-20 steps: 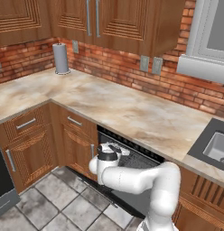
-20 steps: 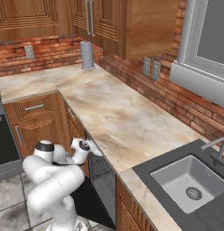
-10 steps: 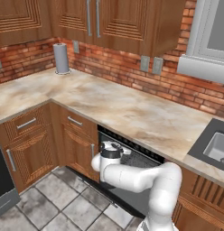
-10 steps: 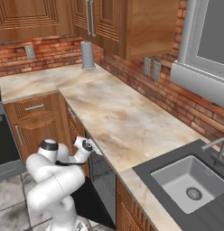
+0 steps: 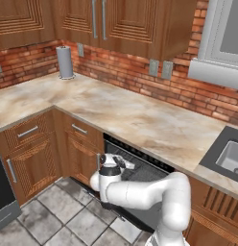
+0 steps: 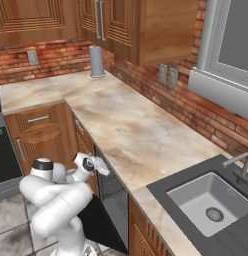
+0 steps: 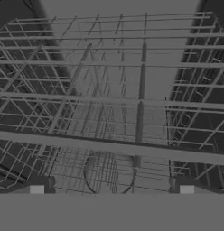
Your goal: Open the dishwasher door and pull out the top rack.
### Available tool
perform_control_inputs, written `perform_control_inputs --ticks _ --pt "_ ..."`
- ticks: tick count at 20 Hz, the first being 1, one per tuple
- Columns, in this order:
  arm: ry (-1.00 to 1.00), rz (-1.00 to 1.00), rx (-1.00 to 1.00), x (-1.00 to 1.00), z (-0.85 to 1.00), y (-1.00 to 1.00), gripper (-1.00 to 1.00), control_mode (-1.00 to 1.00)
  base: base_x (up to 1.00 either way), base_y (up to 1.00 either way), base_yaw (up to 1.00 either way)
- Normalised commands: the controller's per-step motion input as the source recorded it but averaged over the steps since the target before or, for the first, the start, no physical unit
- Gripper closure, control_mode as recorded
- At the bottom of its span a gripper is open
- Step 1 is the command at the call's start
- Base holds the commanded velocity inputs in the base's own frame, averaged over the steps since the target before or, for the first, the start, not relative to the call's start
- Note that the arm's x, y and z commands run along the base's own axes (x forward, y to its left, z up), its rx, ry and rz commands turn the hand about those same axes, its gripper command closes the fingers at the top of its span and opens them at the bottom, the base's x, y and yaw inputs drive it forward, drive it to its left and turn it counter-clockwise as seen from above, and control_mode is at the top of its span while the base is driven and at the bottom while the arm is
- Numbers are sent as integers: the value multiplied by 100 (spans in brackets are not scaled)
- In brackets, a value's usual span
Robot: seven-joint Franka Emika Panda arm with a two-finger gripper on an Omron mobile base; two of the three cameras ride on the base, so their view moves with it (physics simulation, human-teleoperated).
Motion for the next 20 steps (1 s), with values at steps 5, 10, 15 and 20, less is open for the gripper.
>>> perform_control_inputs --ticks 5,10,15,20 --pt "12 0 1 -54 -99 52 -100 -100 0 0 0" --pt "31 0 29 -22 -66 25 -100 -100 0 0 0" --pt "36 0 35 -37 -65 36 -100 -100 0 0 0" --pt "34 0 32 -72 -76 62 -100 -100 0 0 0"
